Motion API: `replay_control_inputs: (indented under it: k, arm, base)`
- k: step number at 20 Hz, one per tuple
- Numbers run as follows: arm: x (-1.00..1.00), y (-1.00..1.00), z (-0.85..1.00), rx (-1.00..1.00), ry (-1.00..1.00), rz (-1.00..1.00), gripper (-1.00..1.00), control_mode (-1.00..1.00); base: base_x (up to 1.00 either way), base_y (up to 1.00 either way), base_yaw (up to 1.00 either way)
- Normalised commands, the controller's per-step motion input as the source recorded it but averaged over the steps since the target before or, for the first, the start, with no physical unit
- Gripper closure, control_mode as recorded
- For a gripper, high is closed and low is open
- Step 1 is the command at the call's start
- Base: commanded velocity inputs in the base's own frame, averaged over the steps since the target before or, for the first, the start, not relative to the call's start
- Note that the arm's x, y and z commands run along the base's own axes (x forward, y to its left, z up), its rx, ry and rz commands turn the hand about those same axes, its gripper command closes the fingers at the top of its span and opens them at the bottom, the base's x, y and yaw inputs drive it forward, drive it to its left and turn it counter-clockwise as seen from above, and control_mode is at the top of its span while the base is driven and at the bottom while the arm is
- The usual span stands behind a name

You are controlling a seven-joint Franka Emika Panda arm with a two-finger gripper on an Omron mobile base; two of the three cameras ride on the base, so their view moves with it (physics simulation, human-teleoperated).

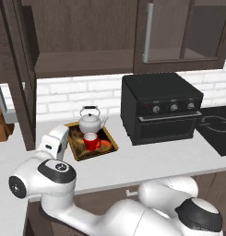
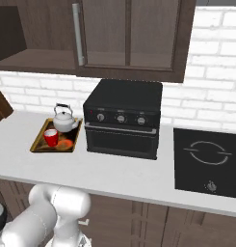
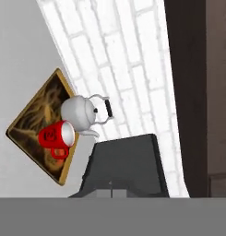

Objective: Pick the kettle from the counter and place it on the tray. Then pick the mug from the cabinet and place it on the tray. Then close the cabinet doors.

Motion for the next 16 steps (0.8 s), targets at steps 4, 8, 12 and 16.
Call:
replay_control_inputs:
  k: [4,8,12,16]
  arm:
    - [-0.01,0.1,0.09,-0.28,-0.21,0.25,1.0,-1.0]
    - [0.0,0.02,0.0,-0.28,-0.27,0.3,1.0,-1.0]
    - [0.0,0.11,0.21,-0.23,-0.36,0.31,1.0,-1.0]
    - [0.0,0.14,0.53,-0.18,-0.25,0.24,1.0,-1.0]
  base:
    - [0.0,0.0,0.0]
    - [0.0,0.0,0.0]
    - [0.0,0.0,0.0]
    - [0.0,0.0,0.0]
